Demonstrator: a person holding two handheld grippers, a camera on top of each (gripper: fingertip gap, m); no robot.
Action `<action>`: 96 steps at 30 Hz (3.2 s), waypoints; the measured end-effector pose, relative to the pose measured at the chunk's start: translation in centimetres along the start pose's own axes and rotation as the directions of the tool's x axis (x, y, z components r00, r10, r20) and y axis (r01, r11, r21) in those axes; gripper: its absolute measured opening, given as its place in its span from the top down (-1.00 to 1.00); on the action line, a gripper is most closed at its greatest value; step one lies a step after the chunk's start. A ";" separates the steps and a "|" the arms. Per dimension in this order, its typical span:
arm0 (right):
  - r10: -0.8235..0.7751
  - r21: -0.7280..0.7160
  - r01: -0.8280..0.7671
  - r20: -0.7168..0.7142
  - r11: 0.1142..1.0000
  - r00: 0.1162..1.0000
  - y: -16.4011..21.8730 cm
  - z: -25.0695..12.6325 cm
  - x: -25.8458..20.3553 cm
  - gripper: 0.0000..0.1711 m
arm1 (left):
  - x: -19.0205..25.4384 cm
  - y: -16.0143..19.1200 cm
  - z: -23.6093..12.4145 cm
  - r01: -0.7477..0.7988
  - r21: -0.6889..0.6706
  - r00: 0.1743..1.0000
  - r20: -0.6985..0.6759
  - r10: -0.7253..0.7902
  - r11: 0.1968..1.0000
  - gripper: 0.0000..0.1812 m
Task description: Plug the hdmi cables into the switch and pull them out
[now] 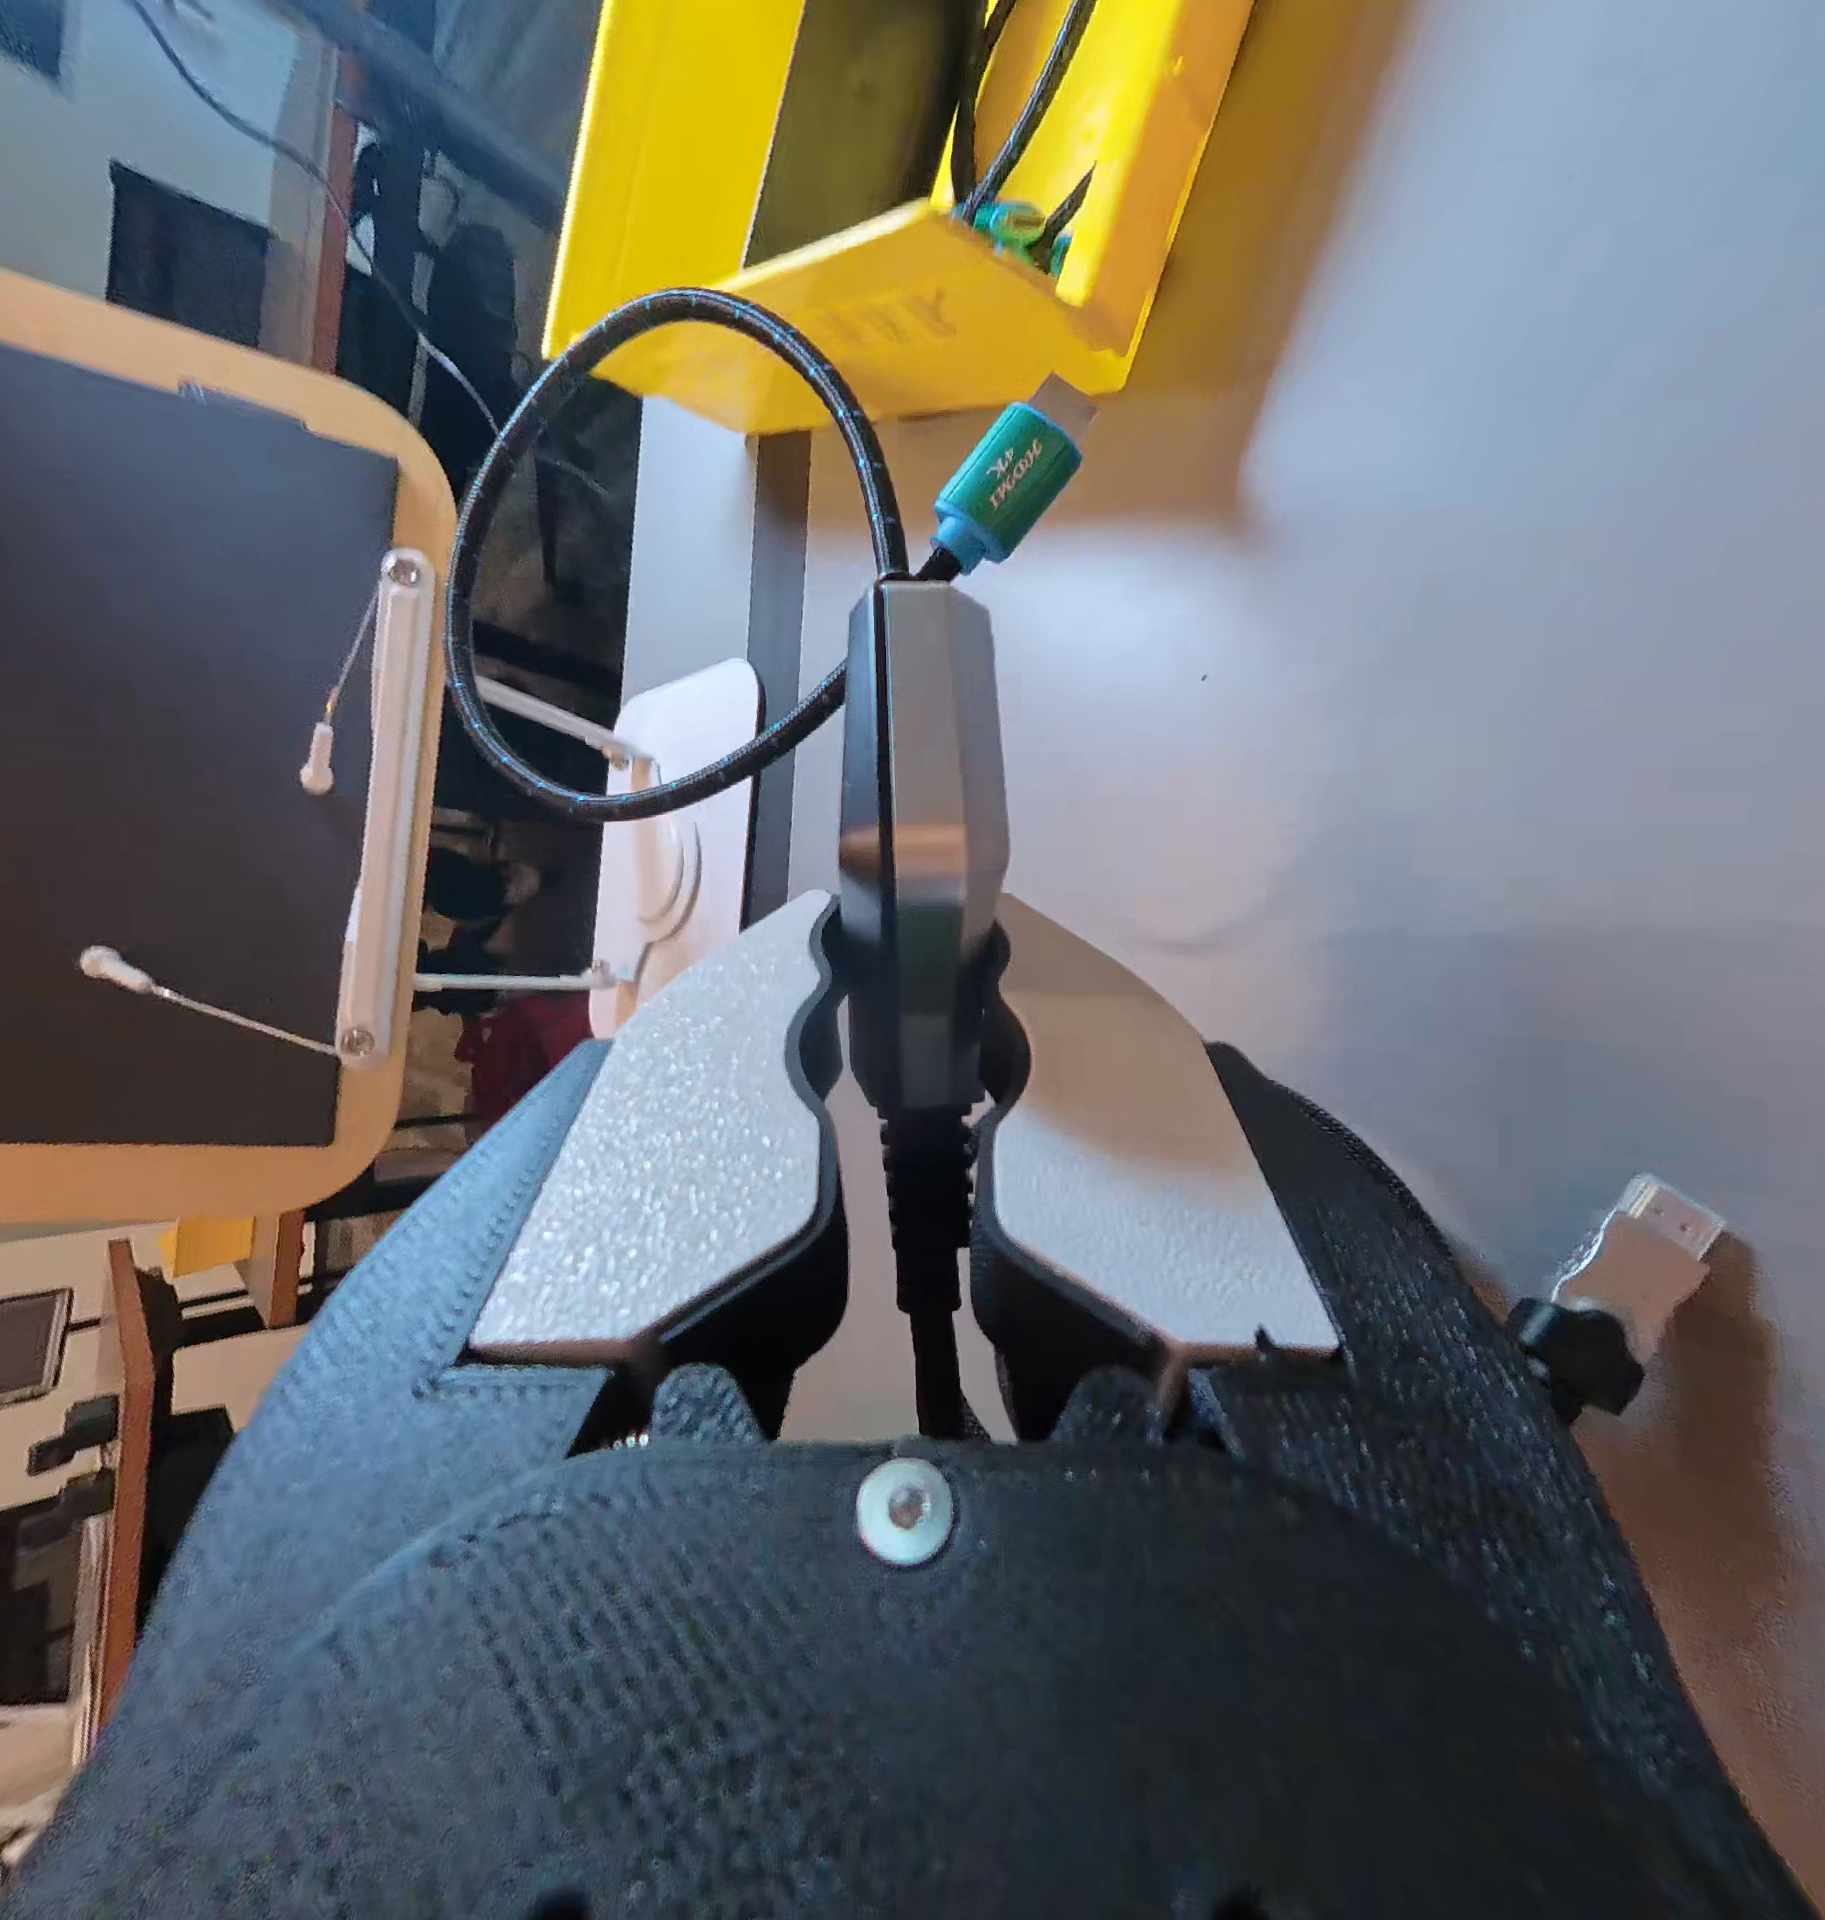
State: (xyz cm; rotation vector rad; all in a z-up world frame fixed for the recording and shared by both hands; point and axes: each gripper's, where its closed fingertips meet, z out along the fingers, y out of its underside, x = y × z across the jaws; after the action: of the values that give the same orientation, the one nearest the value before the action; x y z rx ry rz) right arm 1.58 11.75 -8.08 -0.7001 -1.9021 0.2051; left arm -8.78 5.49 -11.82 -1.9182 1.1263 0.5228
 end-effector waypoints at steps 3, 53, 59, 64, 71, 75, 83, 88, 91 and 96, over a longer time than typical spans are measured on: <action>-0.073 -0.053 0.077 0.074 0.996 0.995 -1.6 2.4 -3.1 0.70 | 0.9 -1.7 0.0 -0.047 0.014 0.999 -0.003 0.047 0.999 0.75; -0.442 0.032 0.539 -0.533 0.842 0.722 -5.8 3.1 -0.3 0.85 | 2.6 -6.7 -2.9 0.958 0.063 0.154 -0.937 -0.315 0.280 0.58; -0.419 0.008 0.510 -0.558 0.860 0.716 -4.3 3.6 0.6 0.86 | 2.7 -8.3 -1.6 0.976 0.007 0.083 -0.936 -0.342 0.218 0.65; -0.405 0.004 0.491 -0.558 0.871 0.724 -3.1 4.2 1.0 0.85 | 1.9 -7.3 -0.5 0.986 -0.024 0.046 -0.913 -0.406 0.164 0.70; -0.388 -0.027 0.450 -0.553 0.893 0.737 -2.1 4.9 1.6 0.85 | 1.6 -7.1 0.7 0.988 -0.006 0.067 -0.880 -0.470 0.152 0.70; -0.359 -0.015 0.422 -0.554 0.906 0.751 -1.4 4.8 2.0 0.86 | 1.3 -7.3 0.9 0.989 0.006 0.077 -0.870 -0.488 0.146 0.70; 0.184 0.151 -0.139 -0.343 0.979 0.921 4.4 3.8 4.2 0.90 | -1.0 -4.7 -1.5 0.982 0.143 0.186 -0.848 -0.496 0.124 0.73; 0.676 0.384 -0.840 0.502 0.384 0.539 -3.6 2.5 2.3 0.68 | -0.5 -6.3 -1.8 0.921 0.290 0.385 -0.778 -0.497 0.260 0.72; 0.644 0.303 -0.920 0.658 0.250 0.391 -5.4 2.7 0.9 0.58 | 0.1 -7.2 -1.9 0.902 0.321 0.427 -0.769 -0.475 0.291 0.72; 0.626 0.341 -0.907 0.658 0.247 0.418 -7.0 2.1 1.4 0.82 | 1.6 -8.3 -1.2 0.848 0.337 0.514 -0.713 -0.477 0.409 0.74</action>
State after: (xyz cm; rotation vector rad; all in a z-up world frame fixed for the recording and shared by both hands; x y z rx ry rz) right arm -3.29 7.17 -4.84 -1.1130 -1.4171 1.7695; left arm -0.91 5.78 -8.58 -1.6563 0.5224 -0.8609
